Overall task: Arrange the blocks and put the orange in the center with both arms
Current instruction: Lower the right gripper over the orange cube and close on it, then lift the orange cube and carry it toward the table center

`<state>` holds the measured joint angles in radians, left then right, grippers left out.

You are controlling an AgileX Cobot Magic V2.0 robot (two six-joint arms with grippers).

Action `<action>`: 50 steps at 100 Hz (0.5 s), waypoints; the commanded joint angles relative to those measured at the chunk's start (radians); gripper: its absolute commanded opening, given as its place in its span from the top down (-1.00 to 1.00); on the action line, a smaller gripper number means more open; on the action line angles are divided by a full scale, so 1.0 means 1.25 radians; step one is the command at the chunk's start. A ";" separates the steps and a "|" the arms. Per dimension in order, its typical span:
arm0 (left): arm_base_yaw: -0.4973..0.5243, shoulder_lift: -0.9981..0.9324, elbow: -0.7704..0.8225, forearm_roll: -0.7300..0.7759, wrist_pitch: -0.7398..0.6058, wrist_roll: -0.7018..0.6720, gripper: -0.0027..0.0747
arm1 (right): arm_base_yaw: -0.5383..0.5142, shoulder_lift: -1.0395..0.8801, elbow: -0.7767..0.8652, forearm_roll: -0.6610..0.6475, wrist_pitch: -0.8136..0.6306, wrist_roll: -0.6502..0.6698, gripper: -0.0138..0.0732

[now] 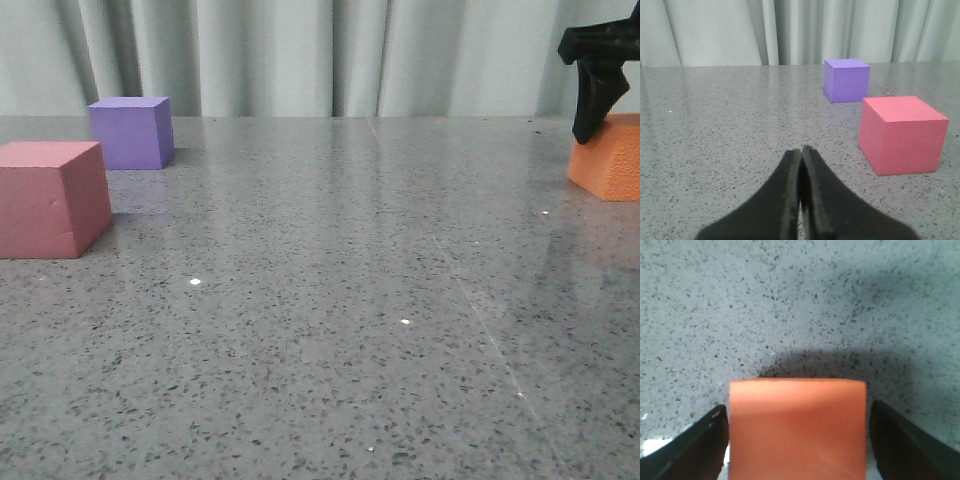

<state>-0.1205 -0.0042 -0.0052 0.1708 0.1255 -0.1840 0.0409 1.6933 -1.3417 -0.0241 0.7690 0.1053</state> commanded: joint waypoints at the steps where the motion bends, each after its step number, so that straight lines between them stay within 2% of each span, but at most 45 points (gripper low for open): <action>1: 0.002 -0.026 0.043 -0.003 -0.071 -0.001 0.98 | -0.005 -0.019 -0.025 -0.005 -0.035 -0.007 -0.57; 10: 0.002 -0.026 0.043 -0.003 -0.071 -0.001 0.98 | -0.005 -0.010 -0.025 -0.005 -0.035 -0.007 -0.37; 22: 0.002 -0.026 0.043 -0.003 -0.071 -0.001 0.98 | -0.005 -0.008 -0.025 -0.005 -0.035 -0.007 0.09; 29: 0.002 -0.026 0.043 -0.003 -0.071 -0.001 0.98 | -0.005 -0.008 -0.025 -0.005 -0.038 -0.007 0.29; 36: 0.002 -0.026 0.043 -0.003 -0.071 -0.001 0.98 | -0.005 -0.008 -0.025 -0.005 -0.038 -0.007 0.41; 50: 0.002 -0.026 0.043 -0.003 -0.071 -0.001 0.98 | -0.005 -0.008 -0.059 0.003 0.017 -0.007 0.46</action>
<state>-0.1205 -0.0042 -0.0052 0.1708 0.1255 -0.1840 0.0409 1.7243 -1.3559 -0.0241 0.7791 0.1053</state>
